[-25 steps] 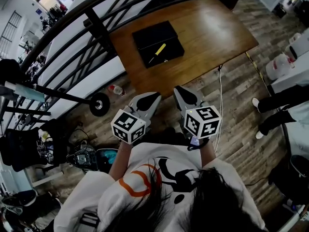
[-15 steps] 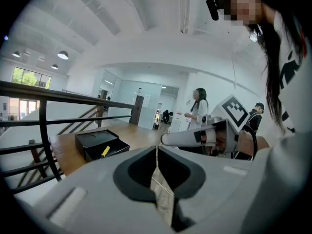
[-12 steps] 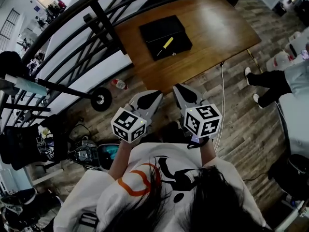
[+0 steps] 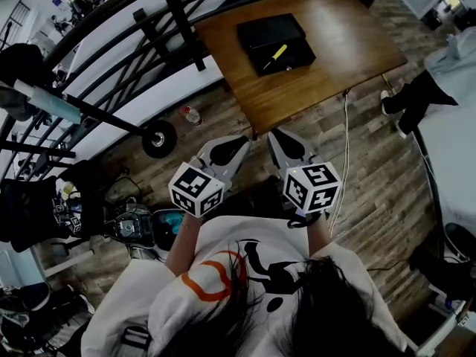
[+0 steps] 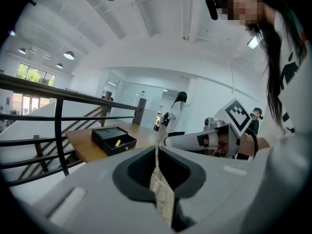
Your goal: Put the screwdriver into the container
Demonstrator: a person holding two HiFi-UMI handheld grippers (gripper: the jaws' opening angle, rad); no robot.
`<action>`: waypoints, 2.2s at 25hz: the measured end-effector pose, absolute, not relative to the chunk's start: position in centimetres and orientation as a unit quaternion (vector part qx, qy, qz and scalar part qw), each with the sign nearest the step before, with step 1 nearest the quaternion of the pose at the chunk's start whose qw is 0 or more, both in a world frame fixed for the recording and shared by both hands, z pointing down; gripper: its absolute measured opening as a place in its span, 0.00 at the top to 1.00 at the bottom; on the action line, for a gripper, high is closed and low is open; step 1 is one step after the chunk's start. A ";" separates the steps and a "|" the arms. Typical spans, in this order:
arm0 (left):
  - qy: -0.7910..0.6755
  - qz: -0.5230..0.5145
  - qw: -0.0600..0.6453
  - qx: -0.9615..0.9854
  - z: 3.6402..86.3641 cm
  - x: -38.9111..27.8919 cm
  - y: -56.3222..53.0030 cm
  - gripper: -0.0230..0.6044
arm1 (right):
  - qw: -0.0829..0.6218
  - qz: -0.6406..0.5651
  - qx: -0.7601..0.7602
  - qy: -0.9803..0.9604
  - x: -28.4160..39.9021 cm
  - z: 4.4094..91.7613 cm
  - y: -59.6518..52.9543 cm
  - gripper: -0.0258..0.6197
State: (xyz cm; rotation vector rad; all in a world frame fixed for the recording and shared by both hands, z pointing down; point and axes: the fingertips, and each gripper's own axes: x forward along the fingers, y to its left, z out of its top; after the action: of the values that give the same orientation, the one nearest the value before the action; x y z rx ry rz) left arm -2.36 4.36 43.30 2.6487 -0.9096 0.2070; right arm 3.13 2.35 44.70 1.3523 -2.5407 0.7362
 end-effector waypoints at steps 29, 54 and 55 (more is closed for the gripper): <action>-0.287 0.063 0.152 0.944 44.0 -7.9 14.8 0.95 | 0.085 0.235 0.472 -0.846 -3.2 45.8 13.5 0.89; -0.304 0.047 0.145 0.940 43.3 -8.9 14.4 0.95 | 0.110 0.214 0.445 -0.863 -4.4 45.8 13.7 0.92; -0.305 0.047 0.144 0.940 43.3 -8.8 14.4 0.95 | 0.110 0.214 0.444 -0.863 -4.4 45.9 13.6 0.92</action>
State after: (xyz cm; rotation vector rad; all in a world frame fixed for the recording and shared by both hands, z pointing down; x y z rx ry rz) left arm -8.83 14.40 43.32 2.7101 -0.8778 0.1350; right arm -4.35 13.64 45.86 1.3058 -2.5358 0.6283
